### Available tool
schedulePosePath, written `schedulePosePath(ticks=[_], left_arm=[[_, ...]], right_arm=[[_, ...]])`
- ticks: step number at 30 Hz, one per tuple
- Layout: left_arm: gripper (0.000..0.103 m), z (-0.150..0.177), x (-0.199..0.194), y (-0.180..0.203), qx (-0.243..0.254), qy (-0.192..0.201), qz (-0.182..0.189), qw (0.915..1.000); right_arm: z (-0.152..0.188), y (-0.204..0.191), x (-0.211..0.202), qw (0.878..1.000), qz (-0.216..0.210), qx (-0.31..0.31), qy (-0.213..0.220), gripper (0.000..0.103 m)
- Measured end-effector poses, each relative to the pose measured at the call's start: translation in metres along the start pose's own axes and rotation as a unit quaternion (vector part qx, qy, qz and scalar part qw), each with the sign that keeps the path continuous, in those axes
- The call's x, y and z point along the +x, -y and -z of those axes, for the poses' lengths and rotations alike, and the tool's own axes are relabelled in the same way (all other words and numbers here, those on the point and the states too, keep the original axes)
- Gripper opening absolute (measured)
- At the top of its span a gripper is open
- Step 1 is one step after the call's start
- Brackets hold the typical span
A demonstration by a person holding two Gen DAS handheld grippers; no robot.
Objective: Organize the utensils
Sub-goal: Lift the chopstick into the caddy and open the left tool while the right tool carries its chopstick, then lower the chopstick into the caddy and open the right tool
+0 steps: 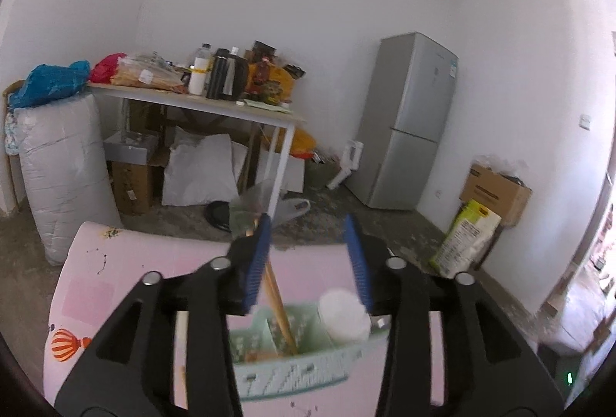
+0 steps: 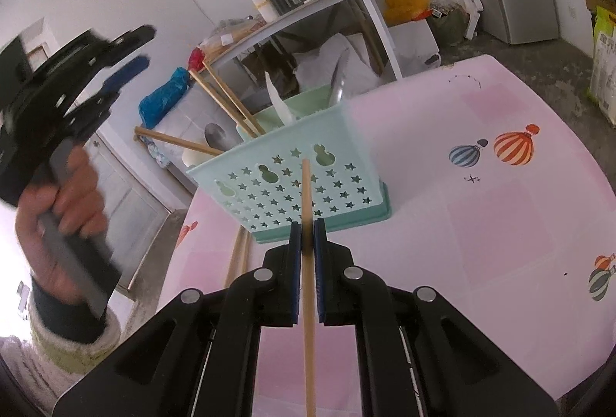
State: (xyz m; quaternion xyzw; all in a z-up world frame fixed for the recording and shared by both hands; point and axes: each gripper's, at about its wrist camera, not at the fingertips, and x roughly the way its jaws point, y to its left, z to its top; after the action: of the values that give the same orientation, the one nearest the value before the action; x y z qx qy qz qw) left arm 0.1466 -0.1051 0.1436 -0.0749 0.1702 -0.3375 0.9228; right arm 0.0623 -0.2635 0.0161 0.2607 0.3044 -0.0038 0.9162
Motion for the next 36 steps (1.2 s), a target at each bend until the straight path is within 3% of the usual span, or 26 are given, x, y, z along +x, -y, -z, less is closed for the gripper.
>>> schedulePosePath(ticks=[4,8,11,15,18,21,29,36], left_arm=[[0.059,0.017,-0.025,-0.005,0.019,-0.035,0.024,0.9989],[0.065,0.045,-0.048,-0.02,0.02,-0.077,0.037,0.9962],[0.069,0.067,-0.059,-0.035,0.013,-0.097,0.024,0.9949],[0.069,0.102,-0.058,-0.058,0.005,-0.139,-0.018,0.9901],[0.069,0.132,-0.048,-0.079,-0.005,-0.179,-0.072,0.9813],[0.069,0.151,-0.04,-0.096,-0.006,-0.206,-0.104,0.9729],[0.069,0.179,-0.032,-0.11,0.009,-0.24,-0.137,0.961],[0.069,0.189,-0.025,-0.109,0.023,-0.248,-0.149,0.957]], right_arm=[[-0.007,-0.006,-0.008,1.0,0.007,-0.011,0.011,0.007],[-0.027,-0.015,-0.024,0.999,0.002,-0.028,0.043,0.007],[-0.052,-0.03,-0.041,0.995,-0.004,-0.055,0.085,0.007],[-0.084,-0.054,-0.054,0.988,-0.006,-0.087,0.129,0.007],[-0.108,-0.075,-0.059,0.981,-0.007,-0.112,0.161,0.007],[-0.129,-0.095,-0.061,0.972,-0.003,-0.136,0.19,0.007],[-0.158,-0.132,-0.05,0.954,0.012,-0.183,0.238,0.007],[-0.156,-0.128,-0.004,0.956,0.022,-0.194,0.221,0.007]])
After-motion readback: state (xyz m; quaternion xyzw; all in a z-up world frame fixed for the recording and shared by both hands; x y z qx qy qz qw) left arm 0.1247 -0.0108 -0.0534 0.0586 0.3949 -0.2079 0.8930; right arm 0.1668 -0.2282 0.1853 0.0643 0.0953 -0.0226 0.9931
